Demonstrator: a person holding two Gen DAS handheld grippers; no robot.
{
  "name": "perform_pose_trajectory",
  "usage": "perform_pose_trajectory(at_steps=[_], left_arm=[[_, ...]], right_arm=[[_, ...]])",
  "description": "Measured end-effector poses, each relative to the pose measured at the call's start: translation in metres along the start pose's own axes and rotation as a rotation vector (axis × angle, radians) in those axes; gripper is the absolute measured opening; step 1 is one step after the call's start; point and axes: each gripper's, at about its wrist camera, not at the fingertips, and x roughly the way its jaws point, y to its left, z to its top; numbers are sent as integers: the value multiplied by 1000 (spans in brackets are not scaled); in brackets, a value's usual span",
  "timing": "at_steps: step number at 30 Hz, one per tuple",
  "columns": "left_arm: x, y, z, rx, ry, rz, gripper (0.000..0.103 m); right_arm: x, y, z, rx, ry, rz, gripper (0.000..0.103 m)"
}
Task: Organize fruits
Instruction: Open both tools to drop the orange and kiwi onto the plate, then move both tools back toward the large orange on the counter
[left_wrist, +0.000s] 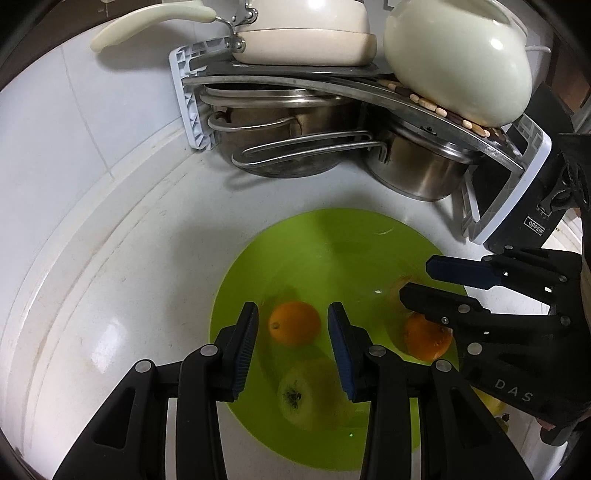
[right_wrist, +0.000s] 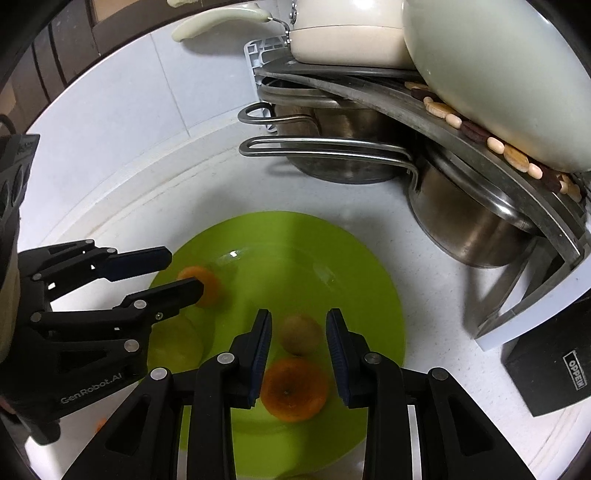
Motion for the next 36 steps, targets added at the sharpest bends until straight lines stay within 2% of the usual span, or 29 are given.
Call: perform_pose_trajectory(at_steps=[8, 18, 21, 27, 30, 36], left_arm=[[-17, 2, -6, -23, -21, 10, 44], [-66, -3, -15, -24, -107, 18, 53], [-83, -3, -20, -29, -134, 18, 54], [-118, -2, -35, -30, -193, 32, 59], [-137, -4, -46, -17, -222, 48, 61], [-167, -6, -66, 0, -271, 71, 67]], right_arm=[[-17, 5, -3, -16, -31, -4, 33], [-60, 18, -12, -40, -117, 4, 33], [-72, 24, -15, -50, -148, 3, 37], [-104, 38, -26, -81, -212, 3, 38], [-116, 47, -32, -95, -237, 2, 43], [-137, 67, -49, -127, -273, 14, 44]])
